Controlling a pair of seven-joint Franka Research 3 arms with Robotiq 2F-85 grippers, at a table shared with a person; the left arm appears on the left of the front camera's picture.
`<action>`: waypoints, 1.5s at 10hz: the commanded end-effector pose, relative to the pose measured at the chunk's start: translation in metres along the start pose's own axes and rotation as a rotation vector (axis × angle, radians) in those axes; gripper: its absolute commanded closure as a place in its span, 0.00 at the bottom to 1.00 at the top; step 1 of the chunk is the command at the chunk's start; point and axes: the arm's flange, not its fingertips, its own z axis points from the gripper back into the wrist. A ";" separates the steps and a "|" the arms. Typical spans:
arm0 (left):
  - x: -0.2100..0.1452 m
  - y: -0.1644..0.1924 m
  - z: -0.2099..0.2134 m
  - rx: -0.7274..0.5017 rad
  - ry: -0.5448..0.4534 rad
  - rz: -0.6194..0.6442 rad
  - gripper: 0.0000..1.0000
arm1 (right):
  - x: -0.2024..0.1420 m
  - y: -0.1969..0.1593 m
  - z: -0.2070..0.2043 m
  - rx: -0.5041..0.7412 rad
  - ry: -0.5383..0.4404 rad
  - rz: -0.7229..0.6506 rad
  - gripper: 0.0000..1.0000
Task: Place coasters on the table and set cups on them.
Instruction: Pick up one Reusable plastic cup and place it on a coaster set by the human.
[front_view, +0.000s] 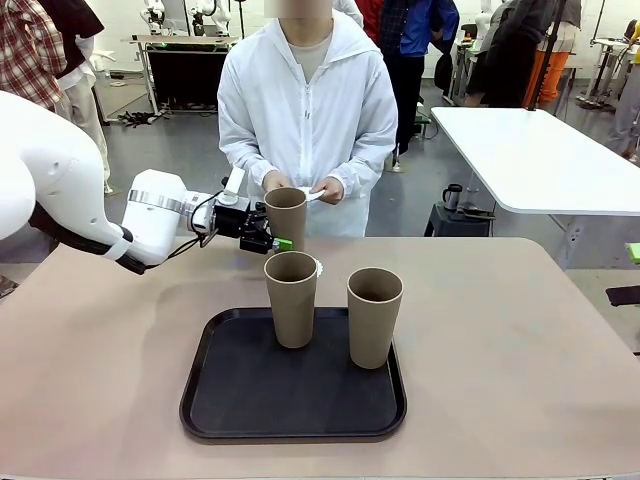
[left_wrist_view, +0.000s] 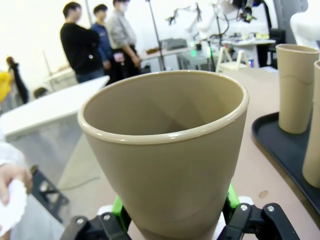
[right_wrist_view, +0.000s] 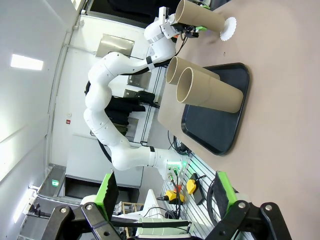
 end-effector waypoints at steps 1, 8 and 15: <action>0.003 0.015 -0.021 -0.026 0.012 -0.013 0.15 | 0.001 -0.001 0.001 0.013 -0.001 0.013 0.00; 0.008 0.009 -0.036 -0.032 0.051 0.009 0.15 | 0.001 -0.001 0.001 0.013 -0.001 0.013 0.00; 0.014 0.005 -0.025 -0.019 0.047 0.022 0.15 | 0.001 -0.001 0.001 0.013 -0.001 0.013 0.00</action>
